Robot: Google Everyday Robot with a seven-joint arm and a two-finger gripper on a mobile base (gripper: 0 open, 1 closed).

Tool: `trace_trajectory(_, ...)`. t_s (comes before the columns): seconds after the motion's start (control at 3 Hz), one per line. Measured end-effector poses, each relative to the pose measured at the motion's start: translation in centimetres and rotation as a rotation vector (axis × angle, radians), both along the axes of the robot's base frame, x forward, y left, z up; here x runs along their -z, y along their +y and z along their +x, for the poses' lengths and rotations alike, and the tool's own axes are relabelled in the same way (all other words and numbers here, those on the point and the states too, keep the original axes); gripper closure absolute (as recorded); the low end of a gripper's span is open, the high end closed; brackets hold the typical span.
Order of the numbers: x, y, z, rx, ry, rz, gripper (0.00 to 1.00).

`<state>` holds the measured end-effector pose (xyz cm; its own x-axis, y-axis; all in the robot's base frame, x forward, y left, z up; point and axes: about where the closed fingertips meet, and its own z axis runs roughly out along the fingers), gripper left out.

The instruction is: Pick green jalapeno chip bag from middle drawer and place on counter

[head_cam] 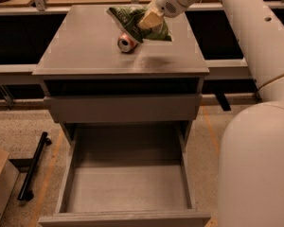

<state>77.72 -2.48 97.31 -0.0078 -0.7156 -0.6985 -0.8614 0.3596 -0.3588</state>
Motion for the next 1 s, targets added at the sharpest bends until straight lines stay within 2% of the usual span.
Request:
trace_trajectory(0.33,0.8,0.0,0.0,0.015,0.019,-0.002,1.0)
trace_trajectory(0.67,2.6,-1.1,1.5,0.085,0.013,0.001,0.83)
trace_trajectory(1.0,4.2,-1.9,4.4,0.141,-0.024,-0.025,0.59)
